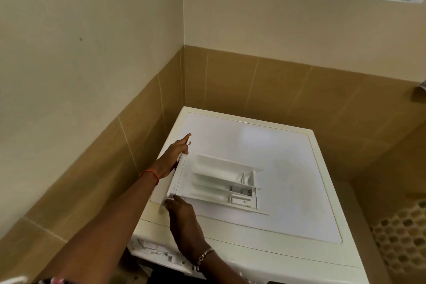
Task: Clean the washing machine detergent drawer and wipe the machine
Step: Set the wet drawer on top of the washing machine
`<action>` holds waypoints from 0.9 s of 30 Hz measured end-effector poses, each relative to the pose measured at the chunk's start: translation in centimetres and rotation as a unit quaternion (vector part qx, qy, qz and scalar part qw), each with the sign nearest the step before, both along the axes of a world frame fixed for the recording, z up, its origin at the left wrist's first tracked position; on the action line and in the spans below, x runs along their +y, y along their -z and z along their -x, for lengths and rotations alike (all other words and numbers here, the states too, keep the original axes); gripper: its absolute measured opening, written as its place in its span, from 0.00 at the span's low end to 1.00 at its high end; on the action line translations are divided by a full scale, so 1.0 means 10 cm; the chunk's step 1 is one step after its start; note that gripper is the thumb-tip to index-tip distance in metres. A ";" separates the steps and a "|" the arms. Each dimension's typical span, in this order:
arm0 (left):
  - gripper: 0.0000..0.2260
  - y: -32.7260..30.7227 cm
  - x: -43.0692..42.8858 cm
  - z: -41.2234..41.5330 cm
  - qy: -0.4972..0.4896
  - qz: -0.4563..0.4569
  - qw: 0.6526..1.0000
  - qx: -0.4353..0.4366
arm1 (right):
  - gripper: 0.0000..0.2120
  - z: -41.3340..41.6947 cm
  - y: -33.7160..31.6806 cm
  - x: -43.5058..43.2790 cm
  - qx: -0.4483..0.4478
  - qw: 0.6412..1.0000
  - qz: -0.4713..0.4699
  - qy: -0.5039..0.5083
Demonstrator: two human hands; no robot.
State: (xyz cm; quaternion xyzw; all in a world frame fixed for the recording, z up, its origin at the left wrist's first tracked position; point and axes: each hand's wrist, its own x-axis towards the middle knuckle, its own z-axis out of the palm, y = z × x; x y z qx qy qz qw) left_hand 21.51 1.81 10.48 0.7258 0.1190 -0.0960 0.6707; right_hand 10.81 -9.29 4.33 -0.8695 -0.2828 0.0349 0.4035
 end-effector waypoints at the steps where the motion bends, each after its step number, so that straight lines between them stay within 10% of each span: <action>1: 0.32 0.02 0.01 0.00 0.001 -0.004 1.000 0.004 | 0.17 -0.01 0.02 0.01 -0.001 1.000 0.007 -0.004; 15: 0.25 0.08 0.05 0.01 0.011 -0.014 1.000 -0.004 | 0.14 -0.16 -0.01 -0.65 -0.156 0.984 -0.031 0.086; 27: 0.24 0.08 0.13 0.52 -0.024 -0.009 0.999 0.025 | 0.22 -0.12 0.09 -1.32 -0.222 0.958 0.139 0.114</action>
